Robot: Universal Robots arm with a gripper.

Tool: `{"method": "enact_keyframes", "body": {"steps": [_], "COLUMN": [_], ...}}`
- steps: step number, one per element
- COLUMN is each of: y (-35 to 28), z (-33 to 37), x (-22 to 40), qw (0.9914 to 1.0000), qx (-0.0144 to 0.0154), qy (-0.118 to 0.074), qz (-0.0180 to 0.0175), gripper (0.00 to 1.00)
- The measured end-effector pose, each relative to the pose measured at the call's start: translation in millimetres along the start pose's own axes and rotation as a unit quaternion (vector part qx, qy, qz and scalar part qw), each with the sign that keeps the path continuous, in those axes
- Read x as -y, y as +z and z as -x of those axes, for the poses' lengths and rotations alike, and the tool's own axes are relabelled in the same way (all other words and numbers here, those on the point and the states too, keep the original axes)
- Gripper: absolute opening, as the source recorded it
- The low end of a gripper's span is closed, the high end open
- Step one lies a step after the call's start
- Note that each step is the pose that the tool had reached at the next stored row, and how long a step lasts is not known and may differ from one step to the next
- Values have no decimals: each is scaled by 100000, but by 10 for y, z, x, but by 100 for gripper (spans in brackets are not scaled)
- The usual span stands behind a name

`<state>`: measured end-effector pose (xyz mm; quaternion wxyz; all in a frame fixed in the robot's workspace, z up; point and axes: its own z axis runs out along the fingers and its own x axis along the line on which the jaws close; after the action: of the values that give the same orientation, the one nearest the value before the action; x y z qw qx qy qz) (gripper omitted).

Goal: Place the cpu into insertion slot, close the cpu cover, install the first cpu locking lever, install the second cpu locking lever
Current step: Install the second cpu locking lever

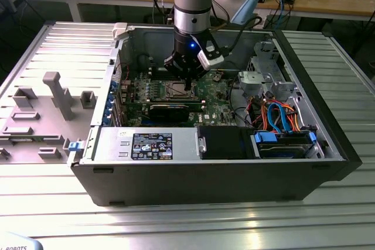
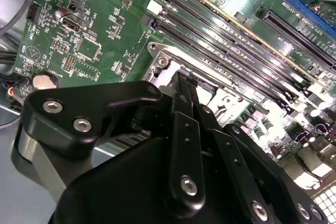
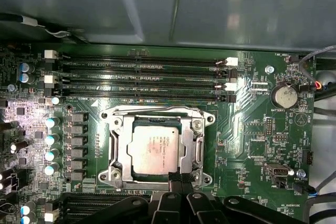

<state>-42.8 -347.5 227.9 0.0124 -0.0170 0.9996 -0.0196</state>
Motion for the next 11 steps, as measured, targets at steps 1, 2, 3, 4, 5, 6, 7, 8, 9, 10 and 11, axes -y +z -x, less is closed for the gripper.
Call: {"method": "enact_keyframes", "body": {"steps": [1,2,3,4,5,6,7,8,9,10,11], "y": [0,-6,-29,-35,-33,-32,-31,-30,-32,-33,-35], "z": [0,0,0,0,-1,-3,-4,-4,-5,-6,-7], "x": [4,7,9,25,61,98,140,159,176,189,191], "qw": [100000,100000,100000,100000,99996,99981,99958,99951,99945,99939,99938], "qx": [-3,0,-4,9,30,70,101,108,113,115,110], "qy": [-10,-9,3,4,22,53,73,74,82,88,90], "qz": [-5,-6,-7,71,899,1932,2905,3142,3307,3491,3513], "gripper": [11,11,11,11,11,11,11,11,11,11,11]}}
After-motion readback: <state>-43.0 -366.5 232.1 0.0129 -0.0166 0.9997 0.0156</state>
